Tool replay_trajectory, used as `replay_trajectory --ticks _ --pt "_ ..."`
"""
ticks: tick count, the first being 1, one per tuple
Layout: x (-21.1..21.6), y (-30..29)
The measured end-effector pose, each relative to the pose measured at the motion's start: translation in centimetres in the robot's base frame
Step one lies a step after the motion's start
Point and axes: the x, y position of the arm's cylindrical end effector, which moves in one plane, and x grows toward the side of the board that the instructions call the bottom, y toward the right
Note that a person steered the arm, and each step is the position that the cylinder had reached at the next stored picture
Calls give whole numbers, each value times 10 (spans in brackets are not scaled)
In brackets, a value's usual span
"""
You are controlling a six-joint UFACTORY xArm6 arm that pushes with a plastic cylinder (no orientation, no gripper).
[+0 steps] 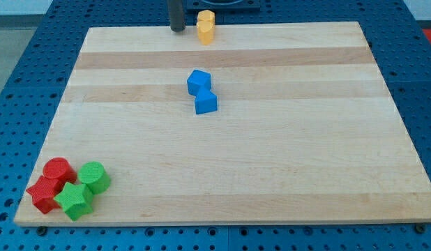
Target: Separate the yellow heart from the yellow hexagon
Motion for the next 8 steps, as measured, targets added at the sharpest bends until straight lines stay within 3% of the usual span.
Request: replay_trajectory --ticks 1,2,3,4,5,6,7,8 --pt "10 0" --pt "66 11" --pt "76 92" --pt "40 156" --pt "1 153" --pt "0 88" --pt "7 79" --pt "46 78"
